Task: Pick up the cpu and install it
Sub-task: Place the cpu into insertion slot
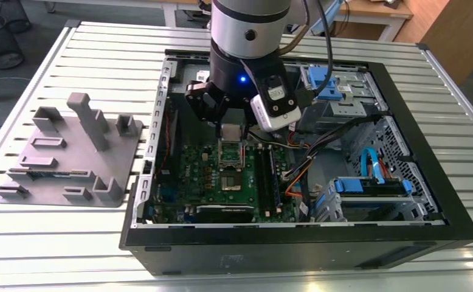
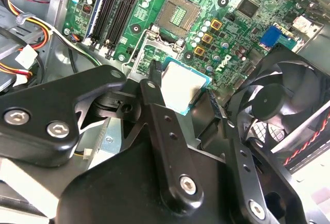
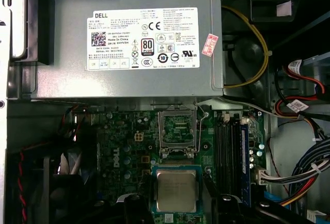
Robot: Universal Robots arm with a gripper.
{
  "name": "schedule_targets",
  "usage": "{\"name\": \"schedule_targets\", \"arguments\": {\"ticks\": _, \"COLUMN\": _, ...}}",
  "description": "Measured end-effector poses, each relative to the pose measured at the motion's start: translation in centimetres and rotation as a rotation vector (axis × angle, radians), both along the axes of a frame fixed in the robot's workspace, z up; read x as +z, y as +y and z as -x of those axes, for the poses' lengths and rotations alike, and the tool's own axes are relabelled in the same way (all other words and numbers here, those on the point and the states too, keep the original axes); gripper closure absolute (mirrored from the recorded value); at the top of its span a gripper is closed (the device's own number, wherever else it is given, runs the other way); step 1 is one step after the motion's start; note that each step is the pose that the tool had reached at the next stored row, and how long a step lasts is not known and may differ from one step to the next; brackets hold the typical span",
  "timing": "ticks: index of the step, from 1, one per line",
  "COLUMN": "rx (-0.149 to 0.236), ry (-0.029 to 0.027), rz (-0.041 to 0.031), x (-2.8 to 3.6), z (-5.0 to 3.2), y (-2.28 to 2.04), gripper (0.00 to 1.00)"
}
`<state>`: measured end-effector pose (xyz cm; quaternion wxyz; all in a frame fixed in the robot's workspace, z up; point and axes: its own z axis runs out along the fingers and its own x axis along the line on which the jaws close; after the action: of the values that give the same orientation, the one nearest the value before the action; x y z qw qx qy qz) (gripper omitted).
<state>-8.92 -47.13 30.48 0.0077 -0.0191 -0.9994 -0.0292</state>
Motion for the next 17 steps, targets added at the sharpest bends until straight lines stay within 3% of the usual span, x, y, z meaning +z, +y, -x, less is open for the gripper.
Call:
{"name": "schedule_targets", "arguments": {"ticks": 8, "rx": 0.0, "ry": 0.0, "rz": 0.0, "x": -1.15, "z": 0.0, "y": -0.03, "gripper": 0.53}}
{"name": "schedule_targets", "arguments": {"ticks": 17, "rx": 0.0, "ry": 0.0, "rz": 0.0, "x": -2.76, "z": 0.0, "y": -0.44, "gripper": 0.53}}
